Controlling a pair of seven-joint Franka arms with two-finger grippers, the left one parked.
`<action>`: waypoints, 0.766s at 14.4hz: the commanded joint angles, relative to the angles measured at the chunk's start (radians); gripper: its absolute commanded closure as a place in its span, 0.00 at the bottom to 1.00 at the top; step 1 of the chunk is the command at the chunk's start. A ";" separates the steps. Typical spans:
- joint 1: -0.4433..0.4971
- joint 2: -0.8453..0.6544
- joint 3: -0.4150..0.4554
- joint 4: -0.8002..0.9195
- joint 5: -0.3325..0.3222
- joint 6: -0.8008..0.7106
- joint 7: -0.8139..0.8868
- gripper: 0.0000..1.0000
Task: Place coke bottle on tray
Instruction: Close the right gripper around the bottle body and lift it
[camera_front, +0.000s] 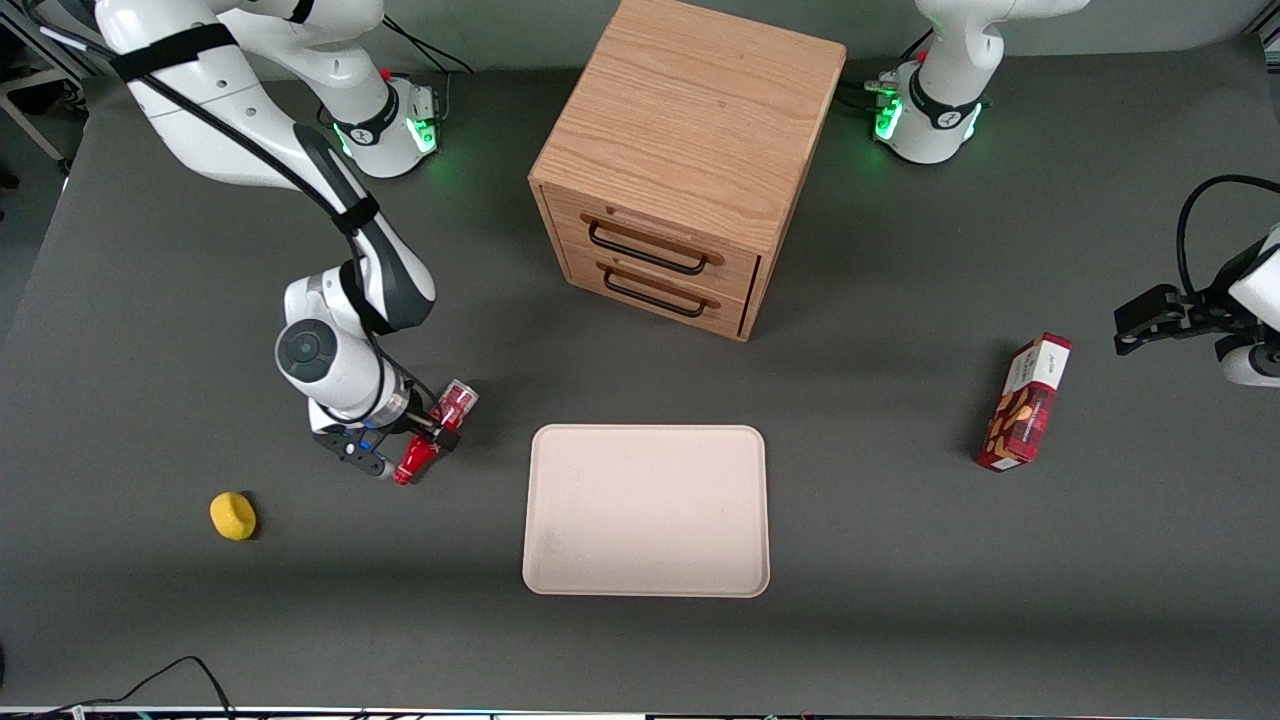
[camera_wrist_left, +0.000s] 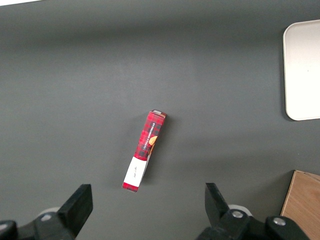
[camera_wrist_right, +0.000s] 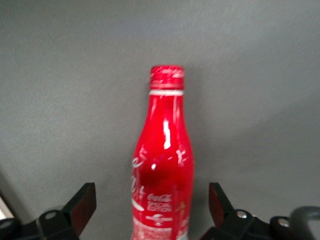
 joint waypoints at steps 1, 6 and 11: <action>0.013 0.038 -0.006 0.021 -0.028 0.033 0.048 0.00; 0.013 0.046 -0.011 0.018 -0.043 0.044 0.048 0.00; 0.013 0.046 -0.014 0.014 -0.059 0.049 0.048 0.06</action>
